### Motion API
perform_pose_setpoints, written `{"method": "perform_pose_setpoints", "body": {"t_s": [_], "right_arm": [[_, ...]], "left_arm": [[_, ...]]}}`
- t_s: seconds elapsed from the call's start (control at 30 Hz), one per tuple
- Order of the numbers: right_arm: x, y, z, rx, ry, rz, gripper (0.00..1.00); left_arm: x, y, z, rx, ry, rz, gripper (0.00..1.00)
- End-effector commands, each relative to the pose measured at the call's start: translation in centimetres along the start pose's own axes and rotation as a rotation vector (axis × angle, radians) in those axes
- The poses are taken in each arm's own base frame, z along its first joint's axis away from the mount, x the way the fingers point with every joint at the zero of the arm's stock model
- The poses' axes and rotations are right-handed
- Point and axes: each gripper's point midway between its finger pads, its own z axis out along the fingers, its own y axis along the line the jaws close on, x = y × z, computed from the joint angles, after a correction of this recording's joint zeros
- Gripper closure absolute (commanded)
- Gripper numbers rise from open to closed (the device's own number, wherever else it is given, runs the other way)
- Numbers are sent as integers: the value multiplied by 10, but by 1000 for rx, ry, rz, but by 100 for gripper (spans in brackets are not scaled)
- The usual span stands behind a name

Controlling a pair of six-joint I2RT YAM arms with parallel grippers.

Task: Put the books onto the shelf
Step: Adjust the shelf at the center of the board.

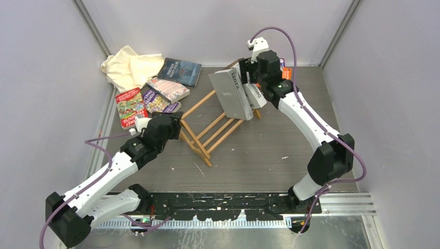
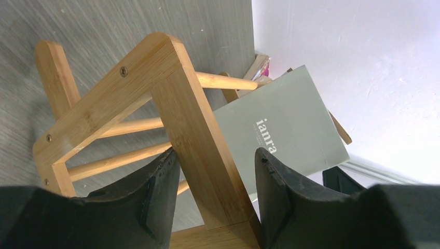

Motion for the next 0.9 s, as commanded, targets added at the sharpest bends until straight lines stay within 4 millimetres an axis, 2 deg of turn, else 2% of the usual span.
{"method": "perform_pose_setpoints", "body": {"t_s": [0.0,0.53,0.87], "right_arm": [[-35,-11,-21,17,-91,40,18],[-33,-17,-45,20,-86,71,18],[-10,-7,-50,-42,-6,46,18]], "left_arm": [[-20,-21,7,49,-76,165,48],[-31,-42,53,52,10,189,47],[-32,-54,71,79,84,214,47]]}}
